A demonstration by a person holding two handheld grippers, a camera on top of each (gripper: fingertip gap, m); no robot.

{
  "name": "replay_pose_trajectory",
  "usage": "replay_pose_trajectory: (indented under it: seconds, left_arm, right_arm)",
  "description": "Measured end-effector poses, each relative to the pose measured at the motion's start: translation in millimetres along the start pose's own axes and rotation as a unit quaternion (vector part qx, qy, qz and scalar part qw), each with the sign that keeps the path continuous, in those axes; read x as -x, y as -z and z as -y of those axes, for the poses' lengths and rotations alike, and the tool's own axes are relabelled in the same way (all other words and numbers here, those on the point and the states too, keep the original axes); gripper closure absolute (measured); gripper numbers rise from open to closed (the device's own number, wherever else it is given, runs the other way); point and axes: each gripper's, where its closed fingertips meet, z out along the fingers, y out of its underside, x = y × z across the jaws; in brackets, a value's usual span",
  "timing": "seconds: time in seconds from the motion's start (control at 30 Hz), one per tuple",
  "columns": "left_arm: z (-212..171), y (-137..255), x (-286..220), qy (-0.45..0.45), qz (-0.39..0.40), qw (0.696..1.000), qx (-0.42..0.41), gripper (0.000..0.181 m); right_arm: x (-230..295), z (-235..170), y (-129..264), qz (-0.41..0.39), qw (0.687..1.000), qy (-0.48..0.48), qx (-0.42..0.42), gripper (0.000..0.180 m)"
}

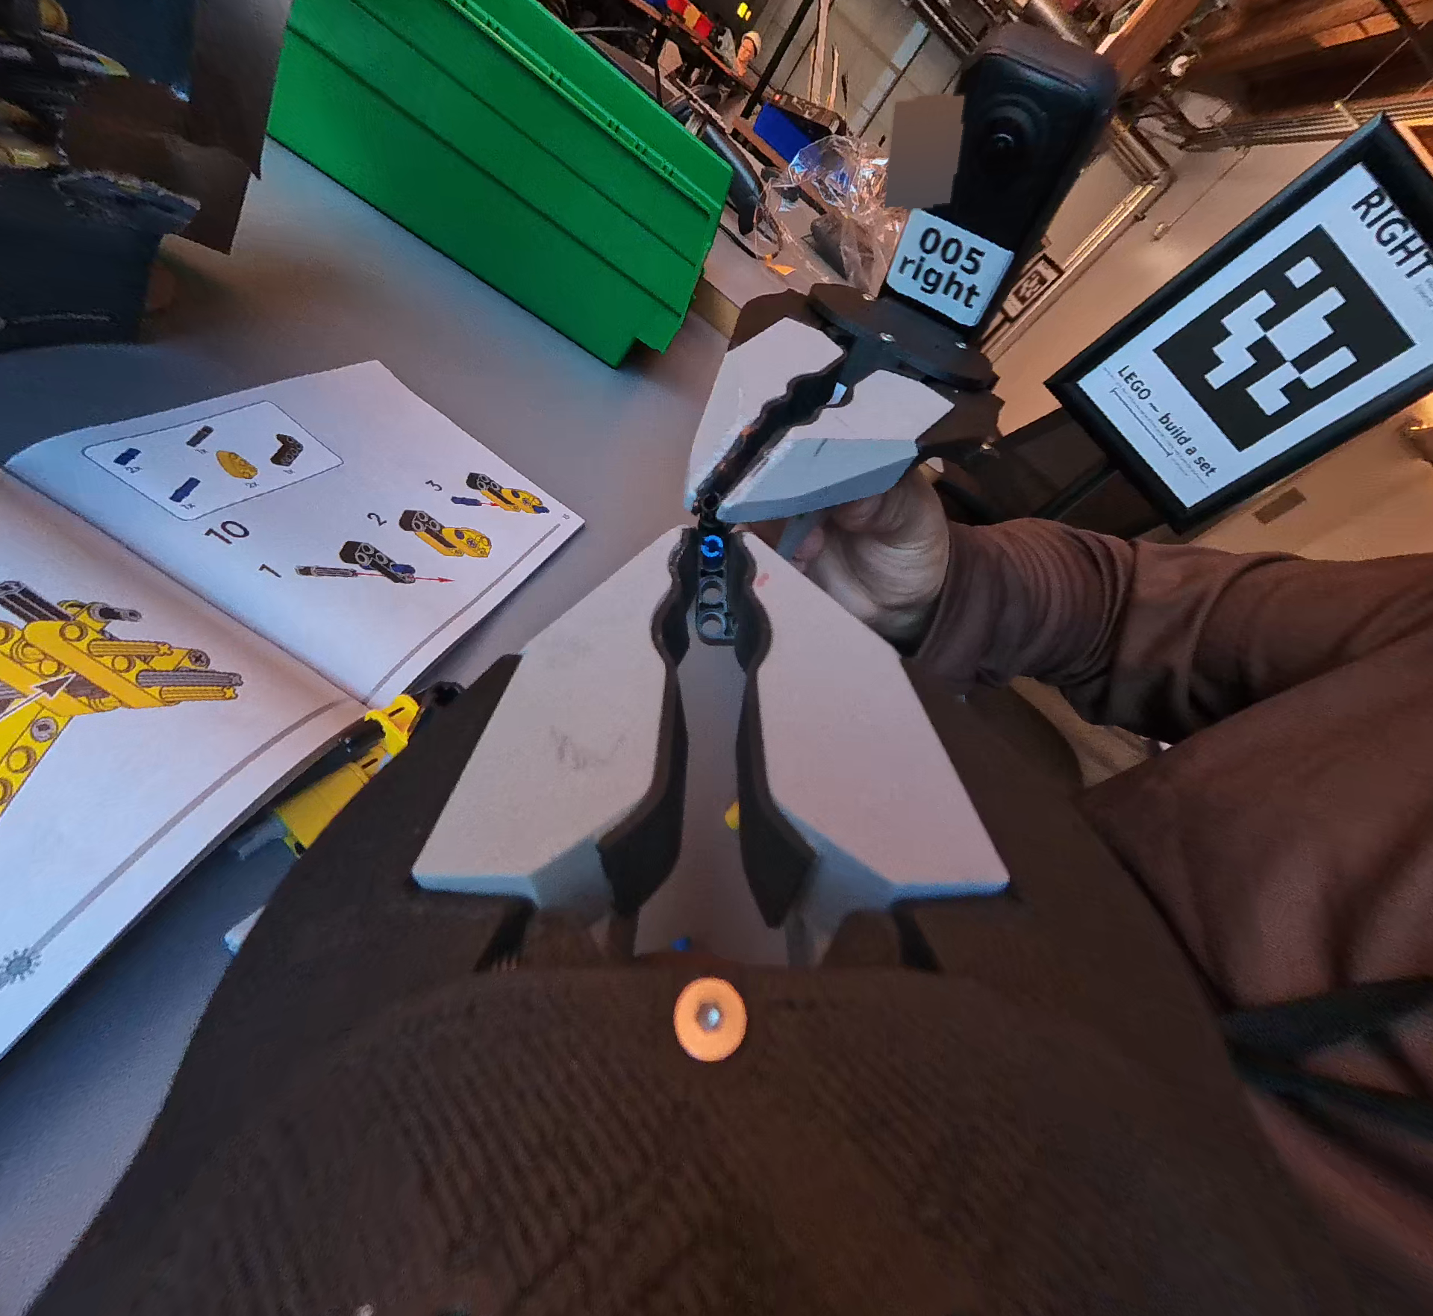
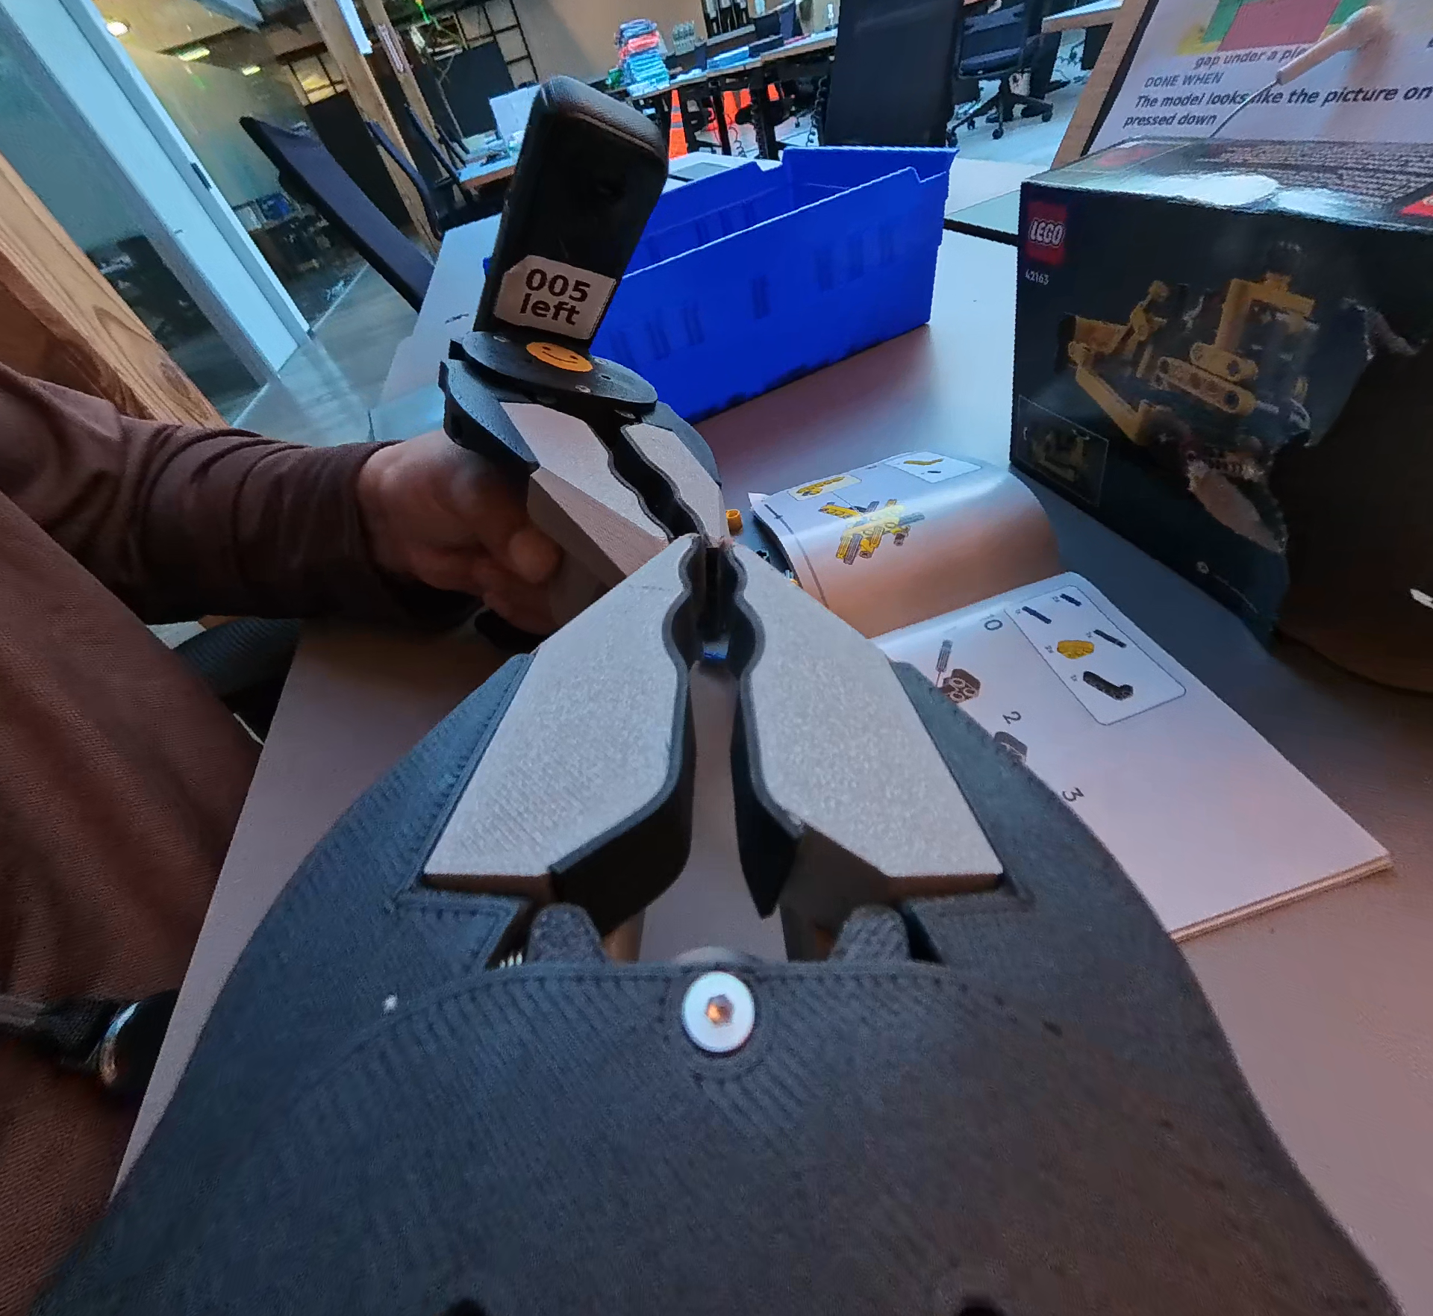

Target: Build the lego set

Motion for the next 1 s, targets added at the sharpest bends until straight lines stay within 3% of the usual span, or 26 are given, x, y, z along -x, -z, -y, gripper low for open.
replay_pose_trajectory:
  seconds: [0.67, 0.73, 0.8, 1.0]
  left_arm:
    - [-5, -4, 4, 0.007, 0.011, 1.0, 0.013, 0.175]
    - [-31, -16, -2, -0.003, 0.01, 0.995, 0.097, 0.176]
    - [-34, -29, -15, -0.033, 0.003, 0.995, 0.099, 0.176]
    - [-43, -21, -25, -0.101, -0.008, 0.987, 0.127, 0.176]
  right_arm:
    - [-3, 0, -3, -0.016, 1.0, 0.026, 0.006, 0.18]
    - [4, 28, 1, -0.003, 0.997, 0.029, -0.066, 0.179]
    - [0, 47, 4, -0.025, 0.995, 0.062, -0.076, 0.179]
    - [-26, 17, 39, -0.051, 0.996, 0.077, 0.015, 0.18]
